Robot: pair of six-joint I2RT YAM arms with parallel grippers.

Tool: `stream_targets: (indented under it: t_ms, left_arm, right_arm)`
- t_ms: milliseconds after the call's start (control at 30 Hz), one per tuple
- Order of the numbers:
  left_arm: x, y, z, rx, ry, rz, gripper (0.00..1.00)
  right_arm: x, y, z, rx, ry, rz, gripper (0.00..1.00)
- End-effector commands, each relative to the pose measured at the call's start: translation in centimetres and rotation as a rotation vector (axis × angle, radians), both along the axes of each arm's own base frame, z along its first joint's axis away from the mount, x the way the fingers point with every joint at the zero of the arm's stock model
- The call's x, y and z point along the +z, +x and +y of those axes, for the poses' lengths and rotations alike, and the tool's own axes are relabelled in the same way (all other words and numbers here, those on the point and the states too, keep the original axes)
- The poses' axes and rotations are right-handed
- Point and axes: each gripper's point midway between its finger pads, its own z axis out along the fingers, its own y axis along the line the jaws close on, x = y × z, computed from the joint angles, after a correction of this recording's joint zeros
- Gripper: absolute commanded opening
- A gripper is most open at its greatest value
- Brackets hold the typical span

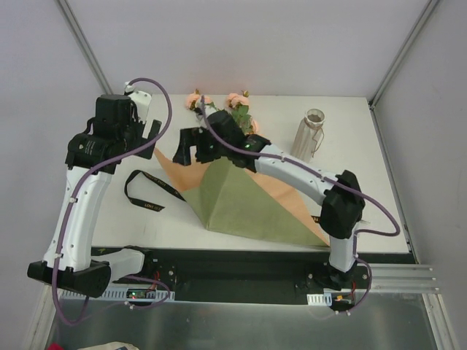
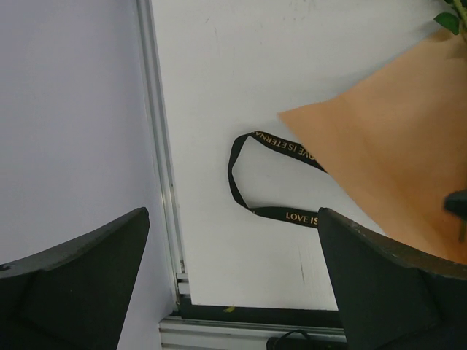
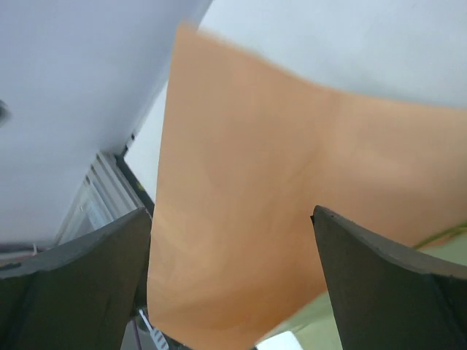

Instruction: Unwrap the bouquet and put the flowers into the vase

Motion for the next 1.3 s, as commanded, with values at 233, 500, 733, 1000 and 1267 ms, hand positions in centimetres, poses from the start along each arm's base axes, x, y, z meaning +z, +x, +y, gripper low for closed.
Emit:
stream_targets:
  t_ms: [233, 500, 733, 1000, 1267]
  left_arm:
    - [-1.4, 3.4, -7.4, -0.307, -0.205, 0.147, 0.99]
    - [-8.6, 6.8, -16.8, -0.605, -0.359, 0.450, 0.99]
    - [-14.9, 6.5, -19.8, -0.725, -0.476, 0.681, 0.99]
    - [-17.7, 6.7, -20.8, -0.738, -0.475, 0.754, 0.90]
    - [-19.9, 5.6, -20.4, -0.720, -0.385, 0.809, 0.48]
  right_arm:
    - [11.6, 7.8, -11.3, -0.295, 0.129, -0.197, 0.96]
    - [5.2, 5.4, -20.5, -0.425, -0.004, -0.152, 0.96]
    - [3.7, 3.2, -23.4, -0.441, -0.014, -0.135, 0.99]
    - [3.9, 2.9, -23.9, -0.434, 0.007, -0.112, 0.94]
    - [4.2, 3.6, -24.7, -0.462, 0.032, -0.106, 0.87]
